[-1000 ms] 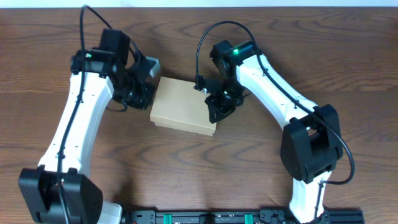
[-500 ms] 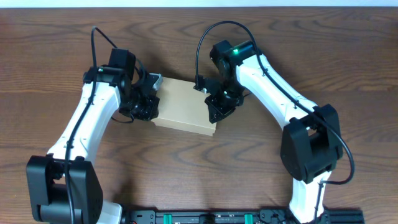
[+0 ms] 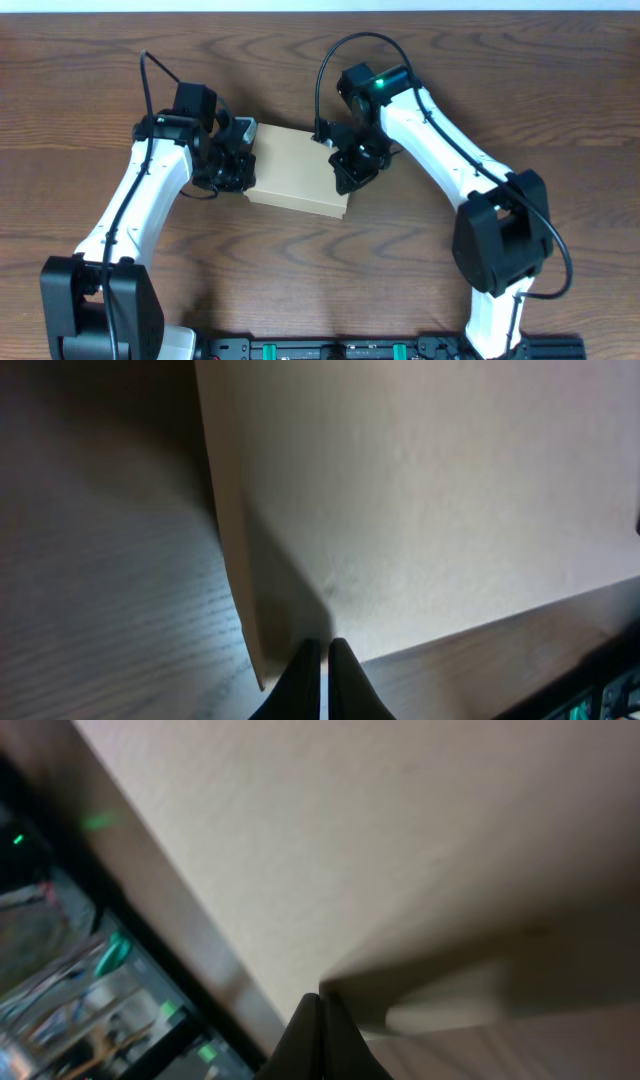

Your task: Pack container

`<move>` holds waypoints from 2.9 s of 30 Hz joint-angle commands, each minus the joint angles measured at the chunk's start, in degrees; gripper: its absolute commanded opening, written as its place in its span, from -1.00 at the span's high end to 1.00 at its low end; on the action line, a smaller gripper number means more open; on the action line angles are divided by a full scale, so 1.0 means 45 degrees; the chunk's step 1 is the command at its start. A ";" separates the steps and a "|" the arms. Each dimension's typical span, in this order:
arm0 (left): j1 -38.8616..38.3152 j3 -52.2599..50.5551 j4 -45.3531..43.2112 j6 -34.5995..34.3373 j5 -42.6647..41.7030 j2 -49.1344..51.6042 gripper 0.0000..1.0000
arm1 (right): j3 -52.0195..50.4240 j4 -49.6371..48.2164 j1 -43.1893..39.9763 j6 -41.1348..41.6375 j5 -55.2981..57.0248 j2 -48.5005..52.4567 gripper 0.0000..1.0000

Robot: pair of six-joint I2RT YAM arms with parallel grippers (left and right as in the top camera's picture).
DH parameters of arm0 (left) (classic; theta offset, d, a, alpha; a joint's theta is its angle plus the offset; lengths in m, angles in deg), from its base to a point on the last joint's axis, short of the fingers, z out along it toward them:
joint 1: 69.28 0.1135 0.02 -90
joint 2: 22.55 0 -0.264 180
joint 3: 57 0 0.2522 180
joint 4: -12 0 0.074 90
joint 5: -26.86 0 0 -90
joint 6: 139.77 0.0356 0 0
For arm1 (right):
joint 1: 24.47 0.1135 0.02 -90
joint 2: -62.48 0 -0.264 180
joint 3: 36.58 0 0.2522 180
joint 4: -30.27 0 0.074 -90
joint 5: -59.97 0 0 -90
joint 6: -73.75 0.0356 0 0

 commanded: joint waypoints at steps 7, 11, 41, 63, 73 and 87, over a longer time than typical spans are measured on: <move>0.0797 0.1370 -0.0316 -0.0845 0.2161 -0.1953 0.88 | 0.0180 -0.2166 -0.1681 0.3254 0.2084 -0.2351 0.97; 0.1399 0.0792 -0.0457 -0.0981 0.2064 -0.1666 0.88 | -0.0160 -0.2589 -0.2331 0.4119 0.2171 -0.2307 0.97; 0.1413 -0.1088 -0.1739 -0.2827 -0.1457 0.1579 0.88 | -0.3837 -0.7402 -0.1851 0.7912 0.1253 -0.2225 0.97; 0.1107 -0.1088 -0.1073 -0.2817 -0.1457 0.1579 0.88 | -0.3837 -0.8767 -0.1651 0.8942 0.1409 -0.1681 0.97; 0.1112 -0.1088 -0.1035 -0.2817 -0.1617 0.1579 0.88 | -0.3837 -0.9607 -0.1651 0.8748 0.1404 -0.1681 0.97; 0.1739 -0.0869 -0.1010 -0.2735 -0.0223 -0.0549 0.88 | -0.1957 -0.6164 -0.2982 0.6732 0.1734 -0.1690 0.97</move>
